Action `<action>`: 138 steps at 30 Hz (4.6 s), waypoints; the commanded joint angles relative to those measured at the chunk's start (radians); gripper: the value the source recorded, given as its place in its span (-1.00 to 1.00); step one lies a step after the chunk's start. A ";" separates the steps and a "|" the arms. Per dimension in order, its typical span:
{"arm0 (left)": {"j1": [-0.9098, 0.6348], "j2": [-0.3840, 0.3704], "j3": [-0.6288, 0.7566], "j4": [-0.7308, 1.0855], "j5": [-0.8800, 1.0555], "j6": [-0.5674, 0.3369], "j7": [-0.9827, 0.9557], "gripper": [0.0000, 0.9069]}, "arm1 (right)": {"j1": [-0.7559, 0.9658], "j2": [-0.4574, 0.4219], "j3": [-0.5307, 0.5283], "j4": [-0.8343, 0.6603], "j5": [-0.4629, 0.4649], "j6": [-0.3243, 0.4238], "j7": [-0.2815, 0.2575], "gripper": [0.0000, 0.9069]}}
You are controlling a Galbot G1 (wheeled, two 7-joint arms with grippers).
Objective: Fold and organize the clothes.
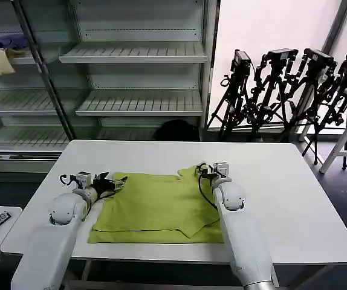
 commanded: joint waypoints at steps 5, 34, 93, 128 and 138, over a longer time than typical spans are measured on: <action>0.001 -0.007 0.001 0.004 0.008 -0.001 0.002 -0.91 | -0.016 -0.006 -0.003 0.014 -0.004 -0.004 -0.006 -0.93; 0.061 0.026 -0.055 -0.136 -0.052 -0.003 0.000 -1.00 | -0.090 -0.035 -0.034 0.235 0.169 -0.002 0.037 -1.00; 0.582 0.056 -0.246 -0.557 -0.054 -0.010 0.065 -0.98 | -0.654 -0.089 0.016 0.739 0.120 0.002 -0.005 -1.00; 0.613 0.036 -0.272 -0.597 -0.007 -0.007 0.048 1.00 | -0.665 -0.085 0.036 0.743 -0.025 0.001 0.040 1.00; 0.647 -0.034 -0.273 -0.684 -0.063 -0.088 -0.145 1.00 | -0.672 -0.083 0.060 0.811 -0.004 0.004 0.053 1.00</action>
